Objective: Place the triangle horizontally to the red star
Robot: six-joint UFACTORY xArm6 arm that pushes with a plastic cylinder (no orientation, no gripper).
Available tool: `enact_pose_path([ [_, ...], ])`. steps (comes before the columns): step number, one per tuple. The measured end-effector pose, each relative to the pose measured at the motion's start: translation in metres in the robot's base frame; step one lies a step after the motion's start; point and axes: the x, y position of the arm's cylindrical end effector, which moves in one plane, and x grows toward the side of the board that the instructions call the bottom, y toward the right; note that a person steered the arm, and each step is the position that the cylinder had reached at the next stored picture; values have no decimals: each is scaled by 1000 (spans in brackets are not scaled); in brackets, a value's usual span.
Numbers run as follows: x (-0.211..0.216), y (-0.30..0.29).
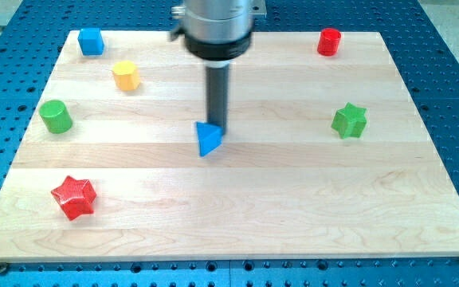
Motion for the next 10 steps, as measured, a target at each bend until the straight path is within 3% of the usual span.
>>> enact_pose_path([
  [1,35,-31],
  [2,27,-49],
  [3,66,-58],
  [4,83,4],
  [6,33,30],
  [7,78,47],
  [8,97,48],
  [9,95,35],
  [10,34,6],
])
